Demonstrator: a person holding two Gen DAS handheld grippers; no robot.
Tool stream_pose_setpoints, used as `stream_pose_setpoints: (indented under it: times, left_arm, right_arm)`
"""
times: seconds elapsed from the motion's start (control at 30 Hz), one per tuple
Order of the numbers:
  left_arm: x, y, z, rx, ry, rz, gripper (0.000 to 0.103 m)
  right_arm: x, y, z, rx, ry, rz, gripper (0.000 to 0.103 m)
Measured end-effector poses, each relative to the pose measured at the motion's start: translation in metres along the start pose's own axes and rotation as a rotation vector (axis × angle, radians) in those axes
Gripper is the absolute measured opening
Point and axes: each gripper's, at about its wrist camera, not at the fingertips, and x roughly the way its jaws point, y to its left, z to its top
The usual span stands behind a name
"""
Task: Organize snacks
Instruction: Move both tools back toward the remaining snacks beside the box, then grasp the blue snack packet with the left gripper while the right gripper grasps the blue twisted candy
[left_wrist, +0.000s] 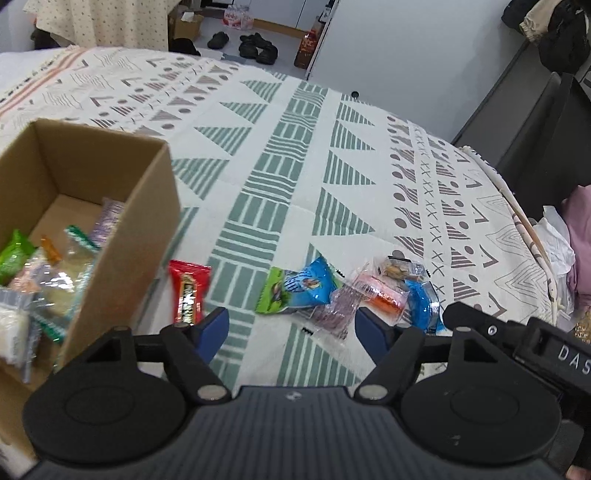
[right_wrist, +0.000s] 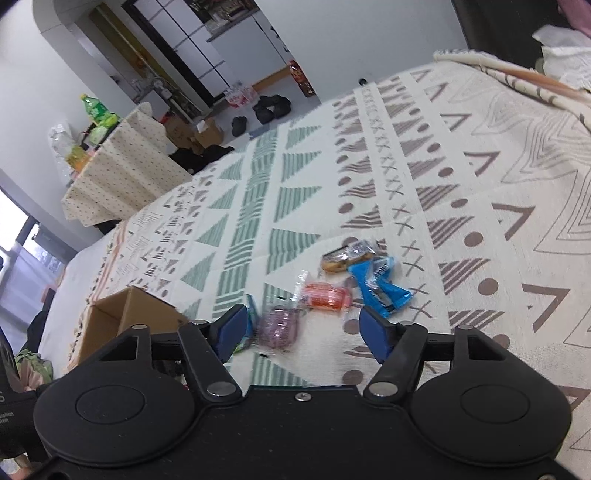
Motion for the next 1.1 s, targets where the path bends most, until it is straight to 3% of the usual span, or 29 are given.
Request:
stream_pose_setpoints:
  times: [0.47,0.63,0.7,0.8,1.1]
  left_arm:
    - [0.057,-0.008,0.015,0.001,0.056,-0.031,0.061]
    - [0.064,-0.008,0.019,-0.007,0.056,-0.032,0.052]
    - [0.064,-0.007,0.02,-0.023,0.058,-0.039,0.042]
    - [0.062,-0.005,0.021,-0.043,0.06,-0.042,0.037]
    - [0.04,-0.002,0.023,-0.049,0.016,-0.03,0.033]
  right_arm:
    - [0.041,-0.027,0.015,0.041,-0.012,-0.112,0.061]
    - [0.058,-0.031,0.016,0.039,0.007,-0.128,0.06]
    - [0.065,-0.032,0.016,0.037,0.027,-0.132,0.053]
    - [0.069,-0.035,0.014,0.048,0.046,-0.144,0.03]
    - [0.055,-0.021,0.014,0.032,0.033,-0.084,0.028]
